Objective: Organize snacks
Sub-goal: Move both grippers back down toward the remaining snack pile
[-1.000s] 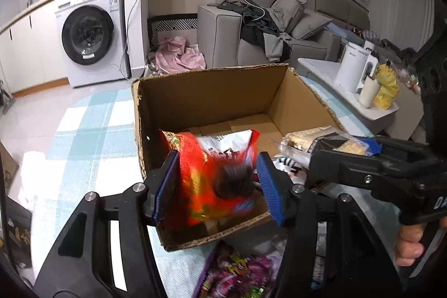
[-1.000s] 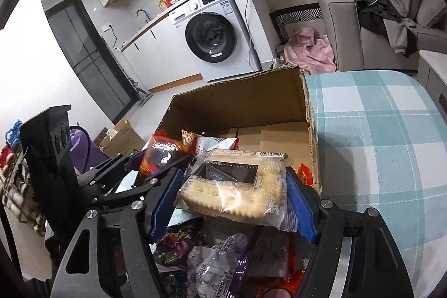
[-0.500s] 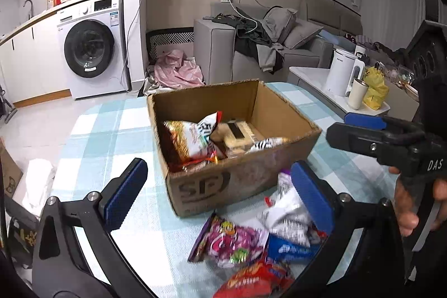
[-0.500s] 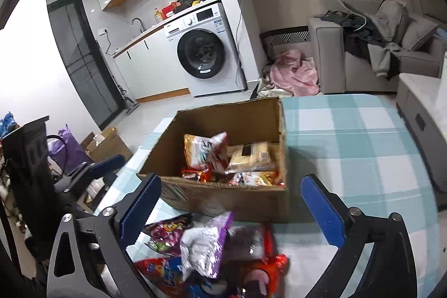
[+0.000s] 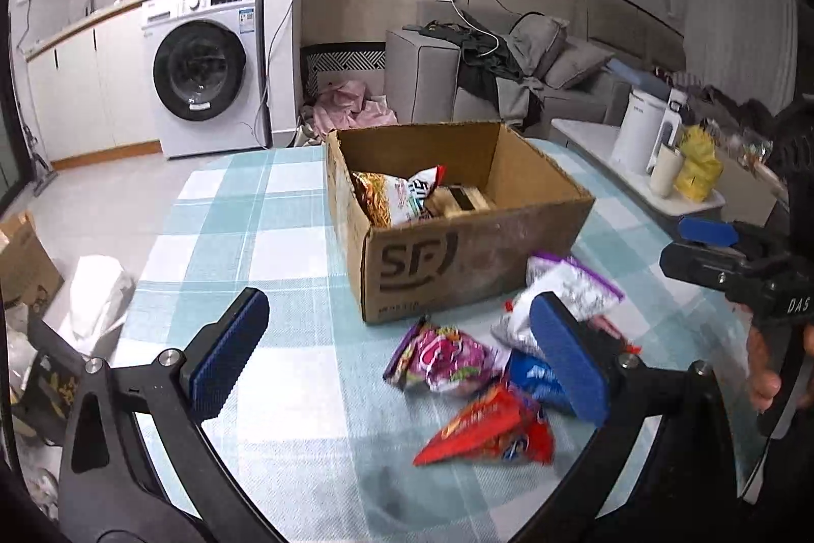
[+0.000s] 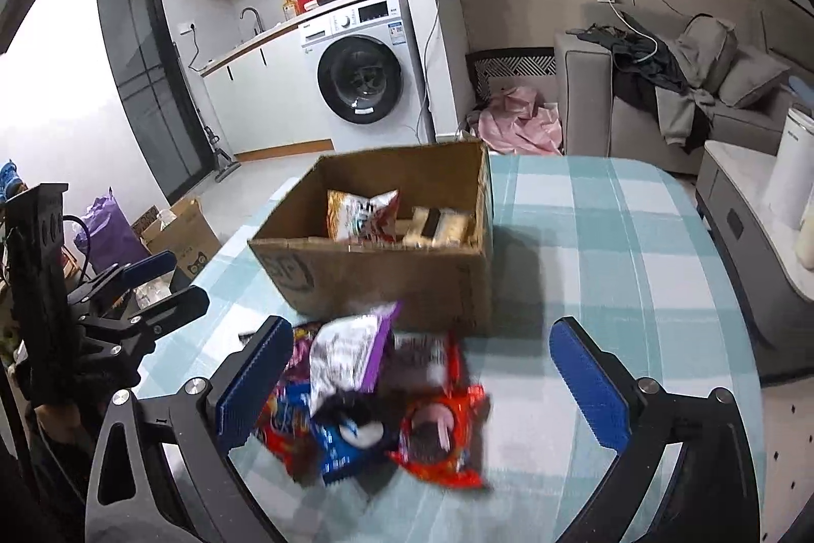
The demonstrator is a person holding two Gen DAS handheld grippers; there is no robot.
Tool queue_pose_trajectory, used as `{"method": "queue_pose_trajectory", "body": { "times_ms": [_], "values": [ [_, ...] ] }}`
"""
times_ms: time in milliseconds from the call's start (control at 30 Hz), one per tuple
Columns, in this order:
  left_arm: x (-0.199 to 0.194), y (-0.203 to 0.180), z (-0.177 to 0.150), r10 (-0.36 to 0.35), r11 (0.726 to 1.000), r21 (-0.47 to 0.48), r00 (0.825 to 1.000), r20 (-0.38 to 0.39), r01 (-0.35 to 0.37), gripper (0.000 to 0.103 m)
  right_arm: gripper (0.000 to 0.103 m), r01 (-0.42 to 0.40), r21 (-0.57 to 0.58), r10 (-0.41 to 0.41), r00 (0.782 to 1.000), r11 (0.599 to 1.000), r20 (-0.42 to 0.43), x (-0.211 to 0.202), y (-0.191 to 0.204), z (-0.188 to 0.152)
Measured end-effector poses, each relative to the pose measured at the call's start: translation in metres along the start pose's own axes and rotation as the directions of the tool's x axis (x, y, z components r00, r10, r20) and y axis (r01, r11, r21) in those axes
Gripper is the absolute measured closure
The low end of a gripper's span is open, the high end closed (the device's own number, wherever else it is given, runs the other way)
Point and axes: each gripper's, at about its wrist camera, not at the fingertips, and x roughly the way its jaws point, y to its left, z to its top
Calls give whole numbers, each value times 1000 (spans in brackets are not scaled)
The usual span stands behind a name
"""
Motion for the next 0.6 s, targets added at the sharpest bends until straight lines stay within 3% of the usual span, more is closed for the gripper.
{"method": "queue_pose_trajectory", "body": {
  "times_ms": [300, 467, 600],
  "values": [
    [-13, -14, -25, -36, 999, 21, 999, -19, 36, 1, 0, 9, 23, -8, 999, 1000, -46, -2, -1, -29],
    [-7, -19, -25, -55, 998, 26, 998, -42, 57, 1, 0, 47, -30, -49, 997, 998, -60, 1, 3, -34],
    [-5, -17, -25, -55, 998, 22, 997, -47, 57, 1, 0, 32, -13, -33, 996, 999, -81, 7, -2, -35]
  ]
}}
